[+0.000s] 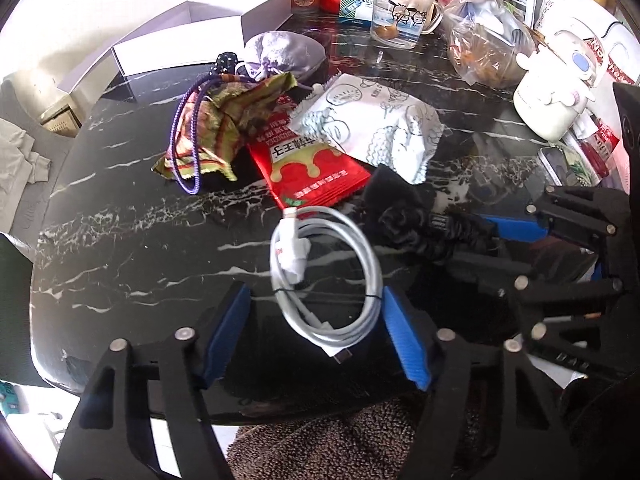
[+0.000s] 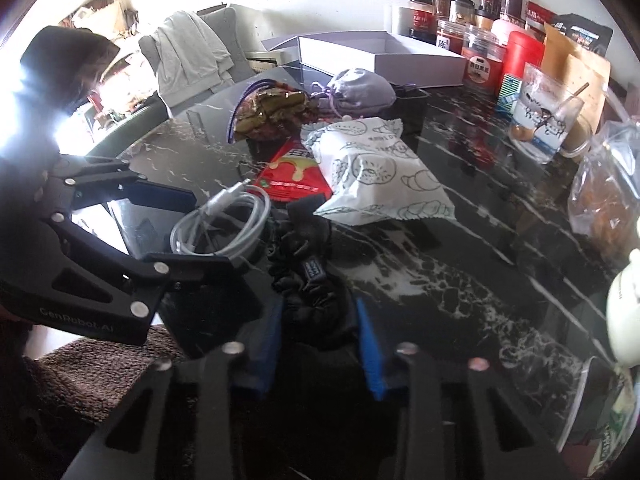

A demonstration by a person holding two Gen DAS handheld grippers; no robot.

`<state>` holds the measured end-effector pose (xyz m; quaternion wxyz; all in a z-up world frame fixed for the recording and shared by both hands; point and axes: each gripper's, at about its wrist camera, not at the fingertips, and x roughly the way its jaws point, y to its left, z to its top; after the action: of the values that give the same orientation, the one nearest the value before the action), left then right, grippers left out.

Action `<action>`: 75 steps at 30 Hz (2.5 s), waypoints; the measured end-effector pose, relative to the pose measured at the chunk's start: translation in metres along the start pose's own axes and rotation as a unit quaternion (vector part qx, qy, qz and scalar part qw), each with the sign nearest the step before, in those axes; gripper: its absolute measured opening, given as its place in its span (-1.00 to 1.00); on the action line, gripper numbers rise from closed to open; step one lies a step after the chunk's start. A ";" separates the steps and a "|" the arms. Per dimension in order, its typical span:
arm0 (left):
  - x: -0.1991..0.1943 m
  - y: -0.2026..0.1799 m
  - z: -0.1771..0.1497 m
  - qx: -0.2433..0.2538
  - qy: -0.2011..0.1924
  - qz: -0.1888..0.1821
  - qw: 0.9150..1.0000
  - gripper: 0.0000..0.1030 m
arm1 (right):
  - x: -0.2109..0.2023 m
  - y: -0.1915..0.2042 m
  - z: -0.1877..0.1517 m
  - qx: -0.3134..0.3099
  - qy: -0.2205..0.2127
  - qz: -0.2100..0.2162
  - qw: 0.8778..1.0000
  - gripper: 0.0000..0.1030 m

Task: Organize objects
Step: 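Close left gripper on the white coiled cable while right gripper grasps the black bow, then lift the cable with left gripper while right gripper carries the bow toward the white box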

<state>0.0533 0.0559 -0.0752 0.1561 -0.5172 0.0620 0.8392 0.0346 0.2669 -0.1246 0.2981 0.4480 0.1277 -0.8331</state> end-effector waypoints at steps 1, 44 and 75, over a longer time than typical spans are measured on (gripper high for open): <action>0.000 0.000 0.001 0.003 0.000 0.005 1.000 0.11 | 0.000 -0.001 0.001 0.001 0.002 0.002 1.000 -0.47; -0.028 0.002 0.004 0.031 -0.032 -0.023 0.999 0.05 | -0.027 -0.001 0.007 -0.019 -0.028 0.000 0.999 -0.59; -0.059 0.027 0.096 0.032 -0.090 -0.010 0.995 0.05 | -0.053 -0.020 0.082 -0.065 -0.098 0.002 0.993 -0.59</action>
<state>-0.0125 0.0440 0.0200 0.1857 -0.4345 0.0697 0.8785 -0.0103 0.2635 -0.0360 0.3392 0.3439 0.1509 -0.8625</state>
